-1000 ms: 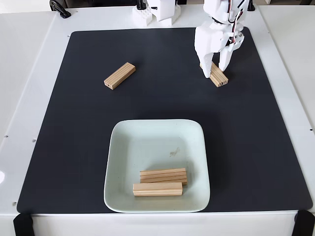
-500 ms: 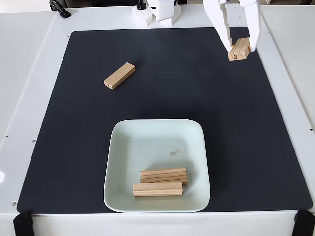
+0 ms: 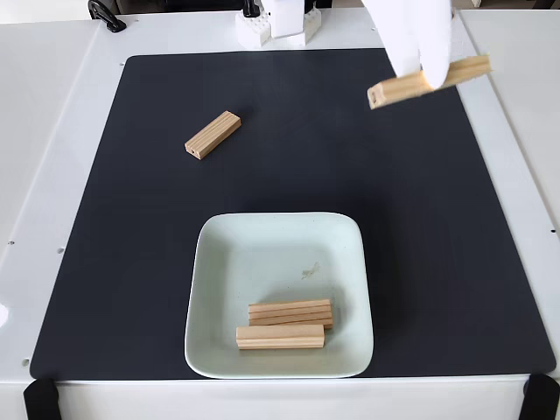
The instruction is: Pick up the wooden block and place them on the plate.
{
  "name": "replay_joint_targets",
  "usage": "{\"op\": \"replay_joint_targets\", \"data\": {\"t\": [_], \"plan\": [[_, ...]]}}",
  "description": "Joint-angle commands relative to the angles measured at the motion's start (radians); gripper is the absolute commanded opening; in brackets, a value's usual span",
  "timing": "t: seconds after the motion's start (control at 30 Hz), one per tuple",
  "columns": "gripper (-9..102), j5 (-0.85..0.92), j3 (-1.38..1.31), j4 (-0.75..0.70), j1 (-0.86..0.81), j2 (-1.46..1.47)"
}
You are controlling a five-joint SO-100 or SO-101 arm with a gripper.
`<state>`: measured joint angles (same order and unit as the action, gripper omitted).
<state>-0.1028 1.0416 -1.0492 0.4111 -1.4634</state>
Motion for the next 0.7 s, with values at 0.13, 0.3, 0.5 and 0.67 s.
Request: {"op": "replay_joint_targets", "data": {"t": [0.13, 0.3, 0.5, 0.67], "plan": [[-1, -0.071, -0.256, 0.012, -0.14, 0.264], [-1, -0.066, -0.419, 0.012, -0.218, 0.44], [-1, -0.035, -0.589, 0.012, -0.258, 0.637], [-1, 0.023, -0.663, 0.012, -0.249, 0.741]]}}
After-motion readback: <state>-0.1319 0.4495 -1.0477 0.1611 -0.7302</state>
